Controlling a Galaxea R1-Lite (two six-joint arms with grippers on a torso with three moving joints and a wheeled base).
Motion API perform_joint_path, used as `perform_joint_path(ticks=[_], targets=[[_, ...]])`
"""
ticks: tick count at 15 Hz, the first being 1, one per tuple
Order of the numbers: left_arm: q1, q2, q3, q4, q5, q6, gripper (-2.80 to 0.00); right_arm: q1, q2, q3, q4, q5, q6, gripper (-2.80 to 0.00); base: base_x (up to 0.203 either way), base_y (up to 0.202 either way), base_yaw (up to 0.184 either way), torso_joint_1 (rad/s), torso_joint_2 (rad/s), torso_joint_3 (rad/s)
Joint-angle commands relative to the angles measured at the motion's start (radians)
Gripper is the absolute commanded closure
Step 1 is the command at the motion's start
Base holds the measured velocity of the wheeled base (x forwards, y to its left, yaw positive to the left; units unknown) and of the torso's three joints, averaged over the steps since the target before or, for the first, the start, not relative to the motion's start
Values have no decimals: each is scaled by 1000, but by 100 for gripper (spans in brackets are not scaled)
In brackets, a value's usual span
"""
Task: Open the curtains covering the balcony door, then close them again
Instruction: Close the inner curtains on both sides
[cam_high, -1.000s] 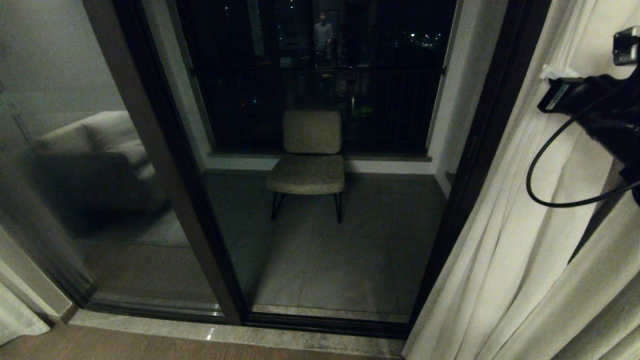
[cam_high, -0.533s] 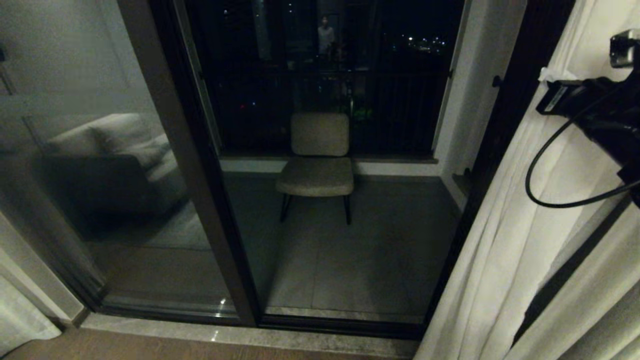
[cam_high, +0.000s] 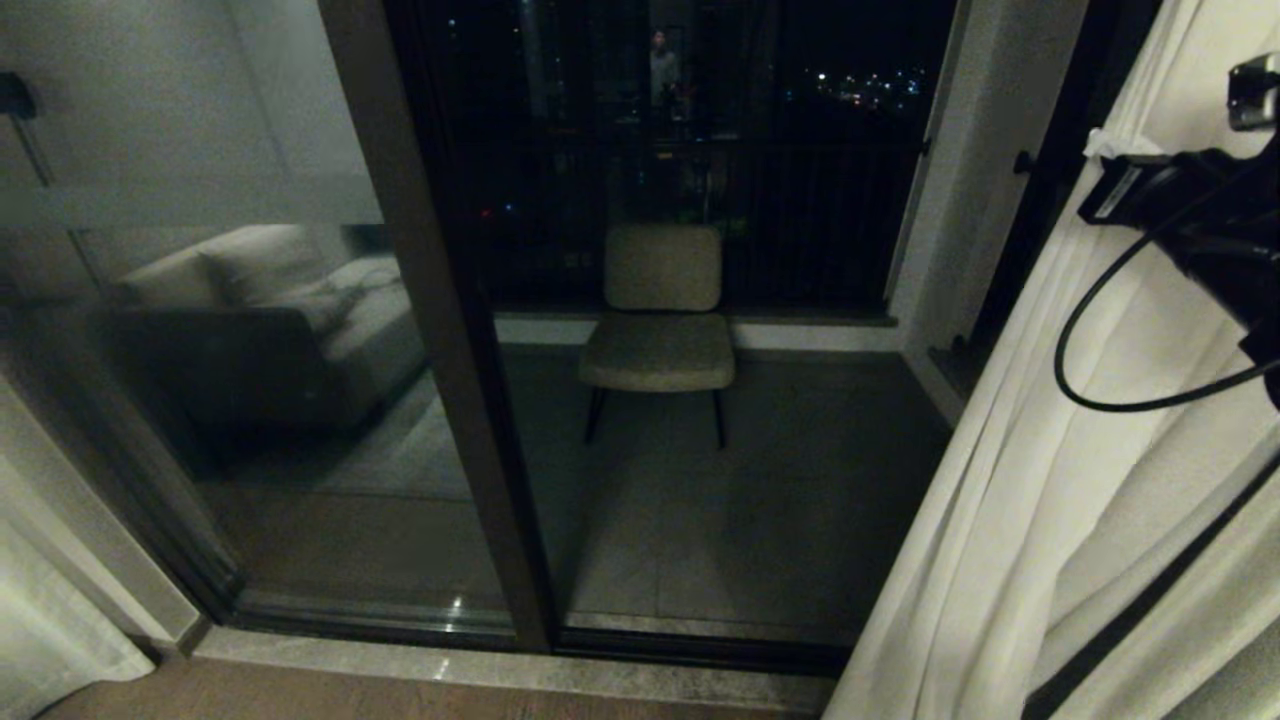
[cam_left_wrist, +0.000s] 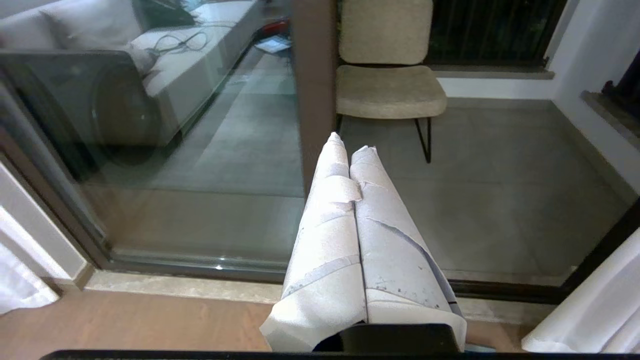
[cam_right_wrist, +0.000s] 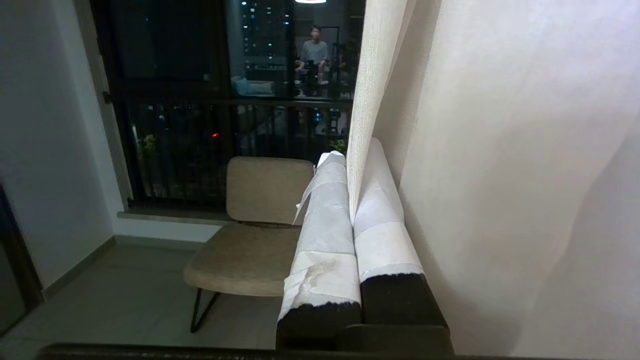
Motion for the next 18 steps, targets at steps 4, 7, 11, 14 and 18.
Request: perform_joint_path(ticks=[4, 7, 11, 14, 18], targets=[[0, 0, 0, -1, 0, 0, 0, 49, 4, 0, -5, -1, -6, 0, 0, 192, -1, -1, 4, 0], [0, 0, -1, -1, 0, 0, 0, 68, 11, -1, -5, -1, -8, 0, 0, 182, -1, -2, 1, 4], [0, 0, 0, -1, -1, 0, 0, 71, 30, -1, -21, -2, -13, 0, 0, 184, -1, 4, 1, 4], [0, 0, 0, -1, -1, 0, 0, 71, 38, -1, -31, -2, -17, 0, 0, 183, -3, 0, 2, 7], [0, 0, 0, -1, -3, 0, 0, 72, 40, -1, -31, -2, -17, 0, 0, 188, -1, 2, 4, 2]])
